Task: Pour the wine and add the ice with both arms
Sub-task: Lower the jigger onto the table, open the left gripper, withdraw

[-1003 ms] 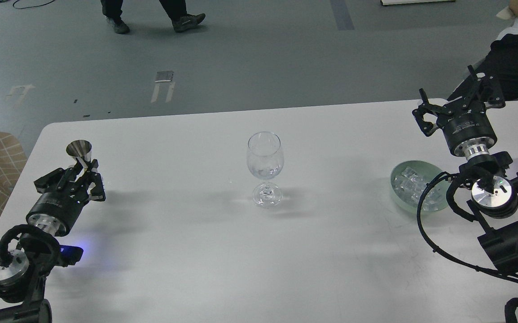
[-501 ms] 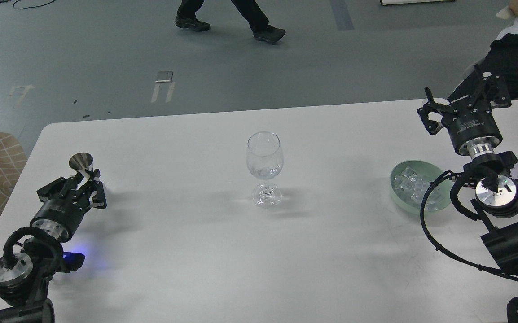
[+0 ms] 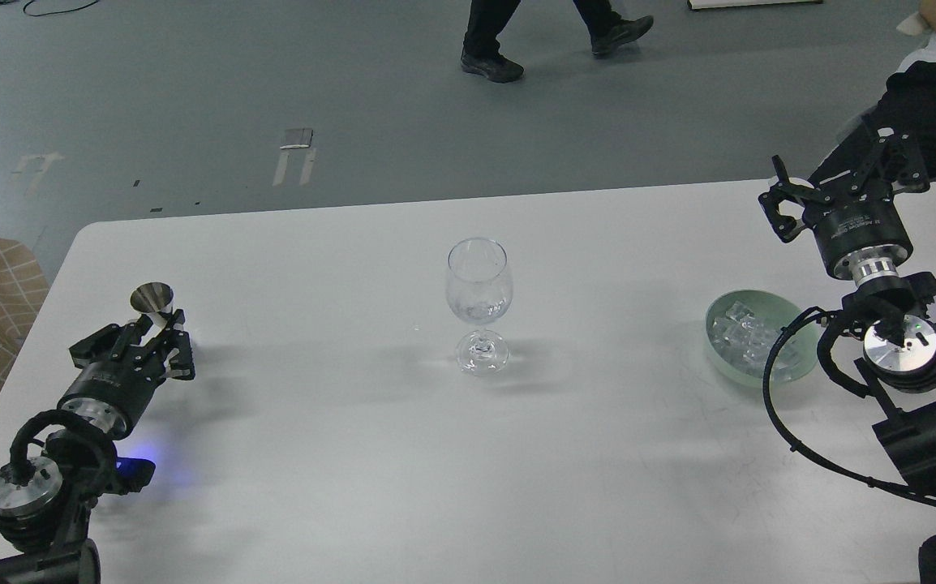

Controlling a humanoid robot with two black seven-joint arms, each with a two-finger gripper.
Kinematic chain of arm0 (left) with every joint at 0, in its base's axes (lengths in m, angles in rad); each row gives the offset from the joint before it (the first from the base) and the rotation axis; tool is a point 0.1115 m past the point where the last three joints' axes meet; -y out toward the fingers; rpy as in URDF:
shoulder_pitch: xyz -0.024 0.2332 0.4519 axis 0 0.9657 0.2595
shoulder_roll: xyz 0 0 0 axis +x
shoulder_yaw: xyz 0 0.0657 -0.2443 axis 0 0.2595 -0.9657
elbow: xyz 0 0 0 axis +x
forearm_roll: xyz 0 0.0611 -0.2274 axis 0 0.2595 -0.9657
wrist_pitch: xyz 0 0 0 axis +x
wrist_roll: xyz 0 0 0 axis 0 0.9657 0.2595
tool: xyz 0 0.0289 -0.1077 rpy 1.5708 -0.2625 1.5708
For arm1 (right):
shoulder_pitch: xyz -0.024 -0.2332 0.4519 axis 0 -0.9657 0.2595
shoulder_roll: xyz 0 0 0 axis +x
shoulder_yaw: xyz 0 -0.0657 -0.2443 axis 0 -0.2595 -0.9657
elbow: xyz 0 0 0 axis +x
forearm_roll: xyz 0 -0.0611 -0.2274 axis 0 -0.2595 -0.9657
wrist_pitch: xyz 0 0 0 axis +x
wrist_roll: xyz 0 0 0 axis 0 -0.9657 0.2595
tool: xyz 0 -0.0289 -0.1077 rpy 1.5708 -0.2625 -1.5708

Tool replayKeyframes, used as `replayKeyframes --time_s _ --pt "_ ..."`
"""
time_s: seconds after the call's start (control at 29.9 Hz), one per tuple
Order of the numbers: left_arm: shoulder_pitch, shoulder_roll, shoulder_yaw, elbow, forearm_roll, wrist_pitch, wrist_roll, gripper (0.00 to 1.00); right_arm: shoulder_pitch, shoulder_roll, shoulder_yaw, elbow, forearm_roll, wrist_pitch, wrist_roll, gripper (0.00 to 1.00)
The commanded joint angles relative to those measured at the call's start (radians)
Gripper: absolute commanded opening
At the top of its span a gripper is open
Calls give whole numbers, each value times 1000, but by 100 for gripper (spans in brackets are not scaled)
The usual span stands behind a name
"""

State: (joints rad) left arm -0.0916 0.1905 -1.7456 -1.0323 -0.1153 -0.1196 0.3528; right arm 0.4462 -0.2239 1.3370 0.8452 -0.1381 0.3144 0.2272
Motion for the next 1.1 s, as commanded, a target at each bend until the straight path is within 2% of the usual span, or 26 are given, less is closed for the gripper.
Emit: replayKeyframes --time_s 0.0,0.1,0.3,0.33,0.37,0.43,0.57,0.7,0.84,1.07 --pt "4 3 1 0 3 0 0 40 -1 0 -1 0 0 0 0 100" --pt "6 4 1 -2 3 0 3 40 -1 2 -1 0 0 0 0 100" --pt "4 4 1 -6 3 0 6 48 -1 0 1 2 0 0 0 100" --pt "4 4 1 -12 5 0 5 54 -1 0 1 0 0 0 0 100" --pt "4 3 1 -15 5 2 3 69 -1 0 1 0 0 0 0 100" --pt "6 -2 1 -18 5 0 5 80 -1 0 1 0 0 0 0 100" --pt "15 -3 1 -34 3 2 6 91 -1 0 1 2 0 0 0 100" --pt "23 -3 1 -47 5 2 9 96 -1 0 2 2 0 0 0 100" --pt "59 6 0 -103 5 0 9 97 -3 -2 4 0 0 0 0 100" --pt "61 21 -11 -112 5 2 9 98 -3 -2 8 2 0 0 0 100"
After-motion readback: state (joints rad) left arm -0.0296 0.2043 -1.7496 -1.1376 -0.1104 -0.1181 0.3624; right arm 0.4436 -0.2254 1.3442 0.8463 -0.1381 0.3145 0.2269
